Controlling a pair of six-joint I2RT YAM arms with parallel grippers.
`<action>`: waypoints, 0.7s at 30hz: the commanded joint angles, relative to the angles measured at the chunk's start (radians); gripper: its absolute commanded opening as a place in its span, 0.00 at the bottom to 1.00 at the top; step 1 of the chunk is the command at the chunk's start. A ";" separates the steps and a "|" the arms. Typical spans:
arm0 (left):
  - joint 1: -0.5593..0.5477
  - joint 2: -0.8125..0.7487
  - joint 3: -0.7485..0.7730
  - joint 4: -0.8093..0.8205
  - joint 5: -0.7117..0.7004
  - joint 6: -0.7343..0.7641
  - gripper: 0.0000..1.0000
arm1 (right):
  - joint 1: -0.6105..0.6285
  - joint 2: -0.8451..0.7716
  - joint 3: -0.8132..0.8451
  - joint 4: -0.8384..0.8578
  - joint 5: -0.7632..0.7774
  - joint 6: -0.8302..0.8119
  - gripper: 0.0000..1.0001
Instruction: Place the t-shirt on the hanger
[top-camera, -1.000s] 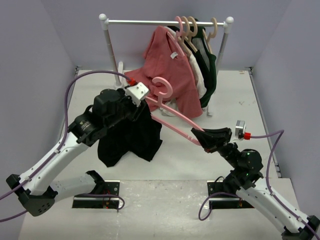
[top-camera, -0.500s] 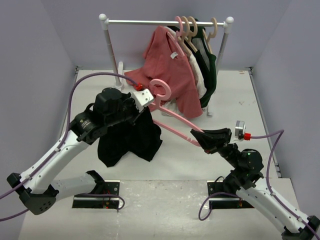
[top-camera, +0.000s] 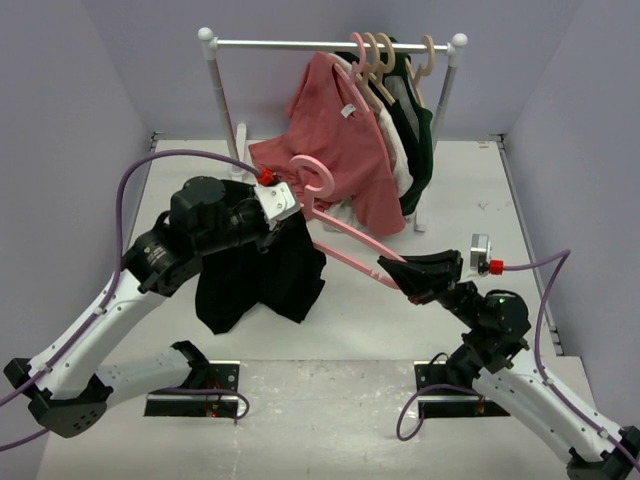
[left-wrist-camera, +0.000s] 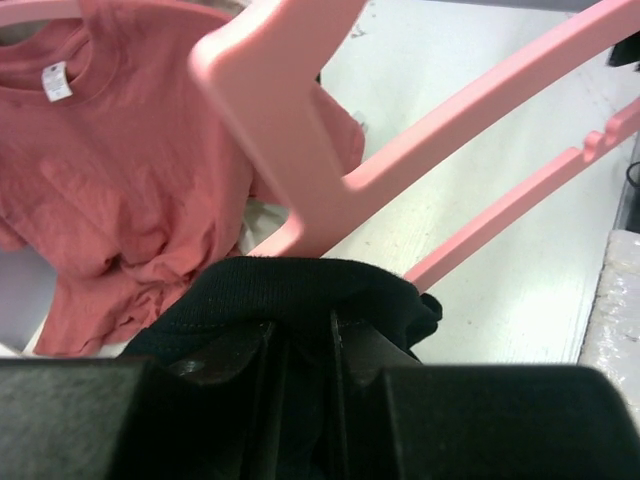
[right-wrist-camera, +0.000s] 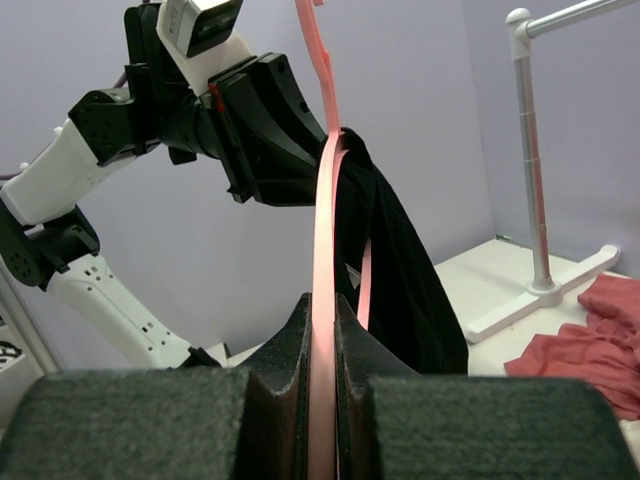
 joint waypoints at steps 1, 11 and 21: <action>-0.002 0.021 0.064 0.052 0.160 0.042 0.22 | 0.011 0.043 0.063 0.045 -0.150 0.030 0.00; -0.002 -0.019 0.071 0.050 0.116 0.019 0.46 | 0.009 0.064 0.028 0.088 -0.069 0.032 0.00; -0.002 -0.094 0.088 -0.008 -0.174 -0.048 0.69 | 0.009 0.012 -0.032 0.140 0.044 0.053 0.00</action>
